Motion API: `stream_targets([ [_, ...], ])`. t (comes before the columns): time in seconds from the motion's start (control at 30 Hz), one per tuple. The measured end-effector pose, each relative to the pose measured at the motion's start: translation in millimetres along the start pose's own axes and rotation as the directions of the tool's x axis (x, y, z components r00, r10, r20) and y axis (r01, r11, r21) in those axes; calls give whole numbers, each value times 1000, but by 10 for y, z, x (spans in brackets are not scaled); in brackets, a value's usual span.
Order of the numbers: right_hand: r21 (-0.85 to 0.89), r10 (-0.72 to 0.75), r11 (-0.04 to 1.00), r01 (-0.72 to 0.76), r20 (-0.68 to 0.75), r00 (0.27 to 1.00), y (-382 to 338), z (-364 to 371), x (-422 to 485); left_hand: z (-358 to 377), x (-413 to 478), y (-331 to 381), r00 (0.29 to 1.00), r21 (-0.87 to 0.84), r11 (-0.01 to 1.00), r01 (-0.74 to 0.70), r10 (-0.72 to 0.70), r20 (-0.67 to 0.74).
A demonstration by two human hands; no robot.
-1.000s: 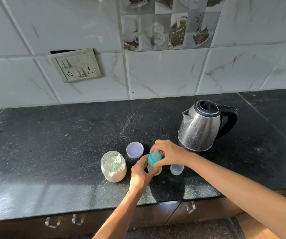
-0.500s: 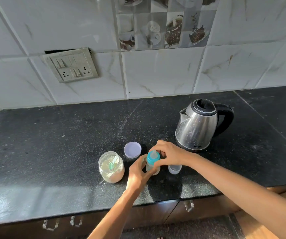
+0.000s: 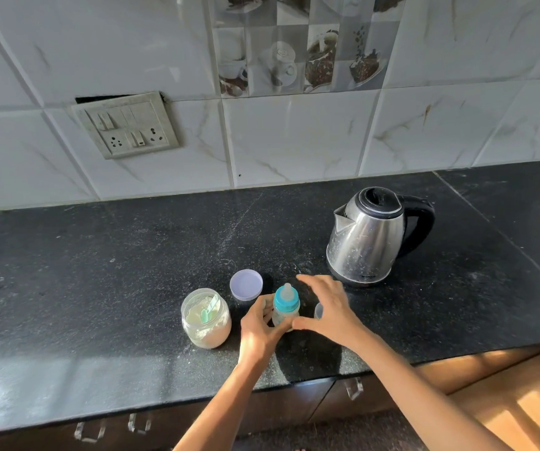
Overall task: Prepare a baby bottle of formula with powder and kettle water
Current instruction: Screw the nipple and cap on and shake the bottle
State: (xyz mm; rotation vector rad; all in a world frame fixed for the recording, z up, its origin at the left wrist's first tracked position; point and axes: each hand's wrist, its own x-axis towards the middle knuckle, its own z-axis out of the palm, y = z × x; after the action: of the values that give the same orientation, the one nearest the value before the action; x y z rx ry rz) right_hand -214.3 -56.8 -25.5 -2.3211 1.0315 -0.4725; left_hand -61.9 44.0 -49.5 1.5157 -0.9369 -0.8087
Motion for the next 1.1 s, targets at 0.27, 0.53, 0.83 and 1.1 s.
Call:
stream_targets([
  [0.27,2,202,979,-203,28,979,486,110,-276,17,-1,-22,1000,-24,999,21,-21,-17],
  [0.53,-42,-24,999,27,61,998,33,-611,191,7,9,-20,1000,-30,999,27,-28,-13],
  [0.83,-421,-272,762,492,481,834,-774,-815,534,-1,21,-21,999,-13,999,35,-35,-10],
  [1.1,-394,-233,752,528,591,772,-747,-515,593,-8,43,-46,999,38,999,35,-34,-10],
])
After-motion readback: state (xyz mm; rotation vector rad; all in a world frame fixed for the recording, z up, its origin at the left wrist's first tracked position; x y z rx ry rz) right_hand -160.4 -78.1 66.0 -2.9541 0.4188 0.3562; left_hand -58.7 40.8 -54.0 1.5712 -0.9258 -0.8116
